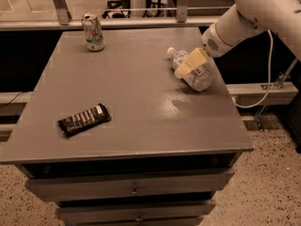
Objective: Pick blue plastic bottle
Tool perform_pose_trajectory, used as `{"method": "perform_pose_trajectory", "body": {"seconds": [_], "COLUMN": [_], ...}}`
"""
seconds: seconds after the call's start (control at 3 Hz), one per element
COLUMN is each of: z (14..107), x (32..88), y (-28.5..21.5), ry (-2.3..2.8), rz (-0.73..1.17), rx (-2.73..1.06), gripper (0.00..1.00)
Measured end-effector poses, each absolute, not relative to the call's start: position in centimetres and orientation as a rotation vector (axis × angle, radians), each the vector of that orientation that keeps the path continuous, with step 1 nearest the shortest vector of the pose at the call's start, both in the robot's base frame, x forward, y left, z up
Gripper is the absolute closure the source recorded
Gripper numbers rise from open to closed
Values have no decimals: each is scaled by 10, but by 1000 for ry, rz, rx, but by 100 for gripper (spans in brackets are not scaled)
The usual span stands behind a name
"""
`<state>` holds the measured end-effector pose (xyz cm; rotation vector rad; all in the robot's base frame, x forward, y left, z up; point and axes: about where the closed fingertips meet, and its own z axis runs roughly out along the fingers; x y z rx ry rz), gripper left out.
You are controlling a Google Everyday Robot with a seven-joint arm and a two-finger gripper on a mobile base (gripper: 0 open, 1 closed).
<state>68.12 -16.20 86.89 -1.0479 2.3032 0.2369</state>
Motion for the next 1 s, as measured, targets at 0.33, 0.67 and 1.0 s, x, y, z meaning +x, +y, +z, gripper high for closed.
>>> {"method": "perform_pose_trajectory", "body": {"seconds": [0.33,0.67,1.0], "z": [849,845,848], "x": [686,687,687], "y": [-163,-165,-165], "ry": [2366,2382,2382], "rz": [307,317,317], "rx": [-1005,-1000,-1000], "gripper": [25,47,70]}}
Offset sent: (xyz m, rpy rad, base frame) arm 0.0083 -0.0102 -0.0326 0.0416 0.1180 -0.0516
